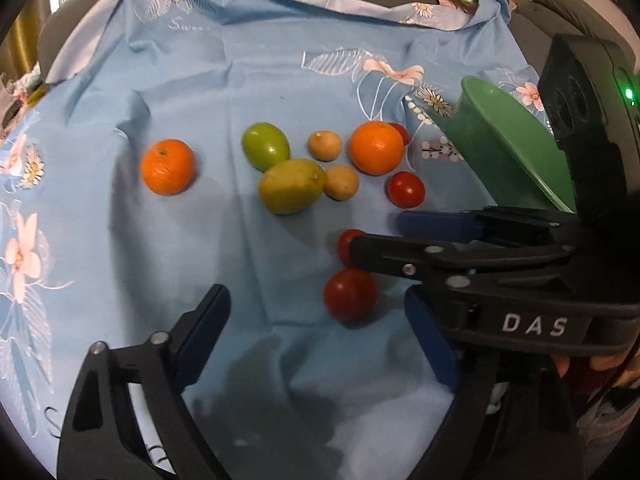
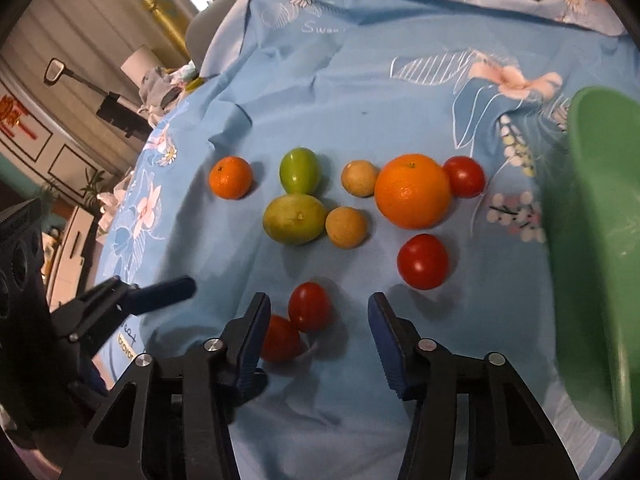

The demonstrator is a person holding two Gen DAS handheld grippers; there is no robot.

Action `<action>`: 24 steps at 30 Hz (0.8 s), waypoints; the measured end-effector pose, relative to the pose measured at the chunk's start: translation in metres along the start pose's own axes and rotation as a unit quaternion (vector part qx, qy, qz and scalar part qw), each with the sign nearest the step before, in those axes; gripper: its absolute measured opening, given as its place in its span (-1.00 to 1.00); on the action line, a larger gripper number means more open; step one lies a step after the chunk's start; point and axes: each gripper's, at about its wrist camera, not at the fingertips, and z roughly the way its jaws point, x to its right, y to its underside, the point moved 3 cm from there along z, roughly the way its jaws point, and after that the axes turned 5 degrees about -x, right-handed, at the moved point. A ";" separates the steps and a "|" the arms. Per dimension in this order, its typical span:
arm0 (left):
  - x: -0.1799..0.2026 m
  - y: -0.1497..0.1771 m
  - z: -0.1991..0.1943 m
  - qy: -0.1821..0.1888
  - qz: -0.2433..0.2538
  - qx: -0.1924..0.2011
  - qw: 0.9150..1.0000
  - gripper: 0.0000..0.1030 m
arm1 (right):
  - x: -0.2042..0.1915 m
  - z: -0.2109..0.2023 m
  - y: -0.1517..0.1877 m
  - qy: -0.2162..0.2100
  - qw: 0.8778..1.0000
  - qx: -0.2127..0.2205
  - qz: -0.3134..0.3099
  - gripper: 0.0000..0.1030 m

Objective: Organize fruits
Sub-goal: 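Grasp a red tomato with the left tool while the right tool grasps another tomato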

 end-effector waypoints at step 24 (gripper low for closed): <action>0.013 0.005 0.012 0.037 0.033 0.006 0.999 -0.41 | 0.022 0.001 0.003 -0.057 0.997 0.009 0.046 -0.50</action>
